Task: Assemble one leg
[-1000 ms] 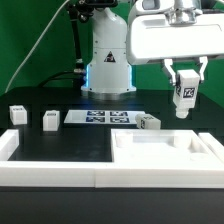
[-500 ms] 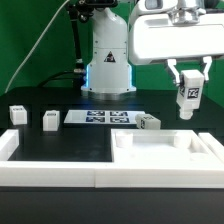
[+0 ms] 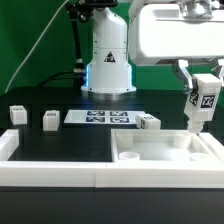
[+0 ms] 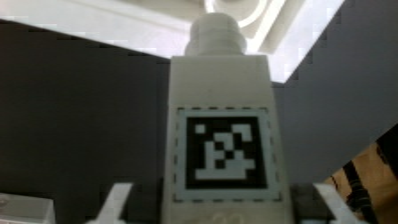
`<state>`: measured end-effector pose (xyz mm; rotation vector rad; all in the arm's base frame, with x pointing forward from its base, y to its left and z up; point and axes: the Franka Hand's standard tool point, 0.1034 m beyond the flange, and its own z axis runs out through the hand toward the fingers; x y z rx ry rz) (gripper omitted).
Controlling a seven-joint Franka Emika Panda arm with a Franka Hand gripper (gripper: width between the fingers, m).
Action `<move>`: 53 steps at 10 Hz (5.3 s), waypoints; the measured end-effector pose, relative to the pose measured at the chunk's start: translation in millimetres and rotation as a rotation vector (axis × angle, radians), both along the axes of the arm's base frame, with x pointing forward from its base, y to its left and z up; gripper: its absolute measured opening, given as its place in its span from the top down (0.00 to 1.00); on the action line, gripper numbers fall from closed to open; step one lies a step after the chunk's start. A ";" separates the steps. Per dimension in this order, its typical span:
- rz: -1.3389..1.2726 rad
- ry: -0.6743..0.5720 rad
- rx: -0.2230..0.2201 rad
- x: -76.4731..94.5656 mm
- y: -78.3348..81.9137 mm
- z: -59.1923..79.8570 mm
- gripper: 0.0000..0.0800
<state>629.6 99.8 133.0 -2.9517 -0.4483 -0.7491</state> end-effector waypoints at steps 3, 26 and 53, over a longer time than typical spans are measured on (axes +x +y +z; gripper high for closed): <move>0.000 0.004 0.000 0.1 0.2 -2.9 0.63; -0.034 -0.122 0.020 -3.7 5.6 -50.8 0.21; -0.076 0.528 0.019 7.1 2.9 -39.6 0.64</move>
Offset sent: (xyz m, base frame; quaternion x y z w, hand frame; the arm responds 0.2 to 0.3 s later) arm 0.0201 0.0119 -0.0215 0.0197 0.0000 0.0335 0.9992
